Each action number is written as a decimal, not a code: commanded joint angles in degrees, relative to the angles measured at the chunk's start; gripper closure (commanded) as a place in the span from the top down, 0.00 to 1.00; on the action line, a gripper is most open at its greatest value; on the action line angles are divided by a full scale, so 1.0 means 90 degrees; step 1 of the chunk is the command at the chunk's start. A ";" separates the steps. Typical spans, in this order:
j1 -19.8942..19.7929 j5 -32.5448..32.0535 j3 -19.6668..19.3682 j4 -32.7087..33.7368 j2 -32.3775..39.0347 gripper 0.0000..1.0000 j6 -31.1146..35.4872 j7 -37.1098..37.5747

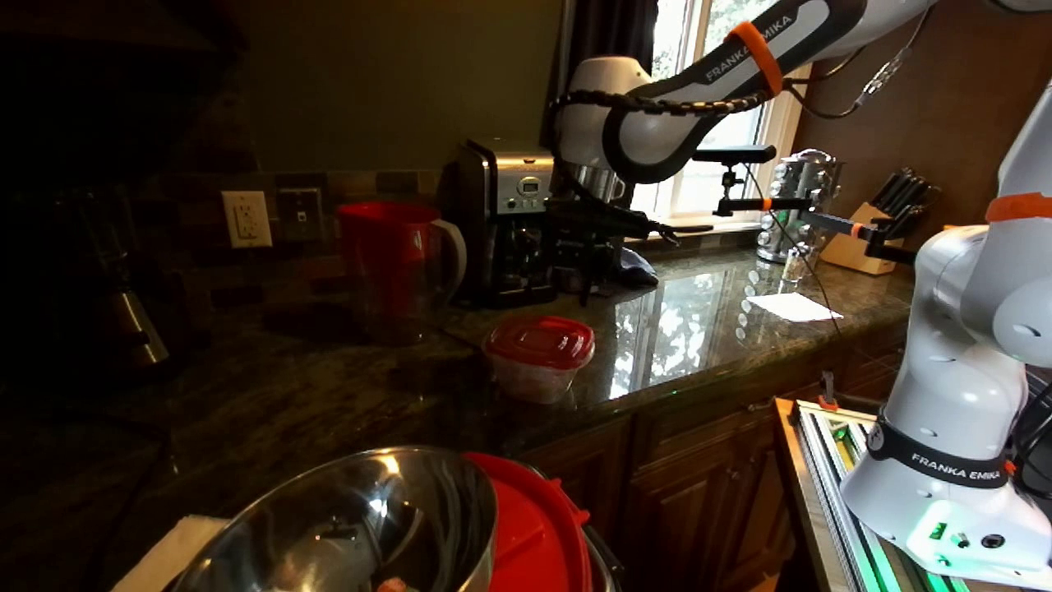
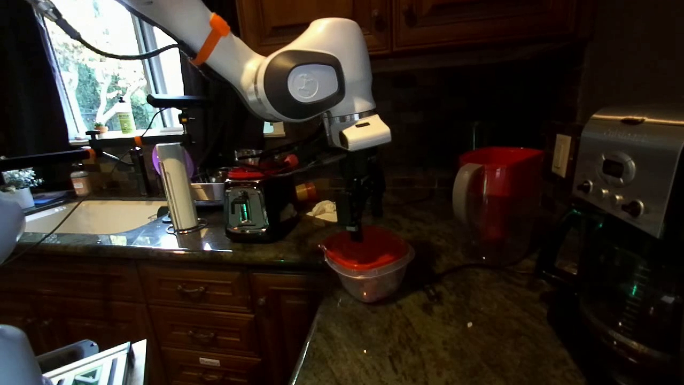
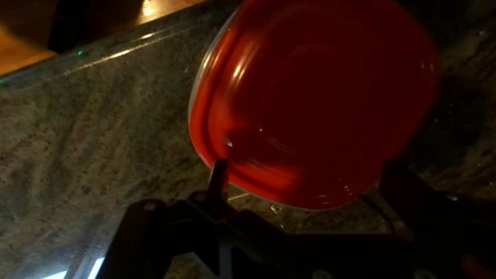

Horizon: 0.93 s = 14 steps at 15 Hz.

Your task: Fix up the lid on the container

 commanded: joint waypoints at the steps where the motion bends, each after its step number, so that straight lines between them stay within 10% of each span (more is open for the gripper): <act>1: 0.0198 0.0146 -0.0087 0.0416 0.0519 1.00 -0.0246 -0.0811; 14: 0.0278 0.0838 -0.0343 0.0634 0.1720 1.00 0.0550 -0.2360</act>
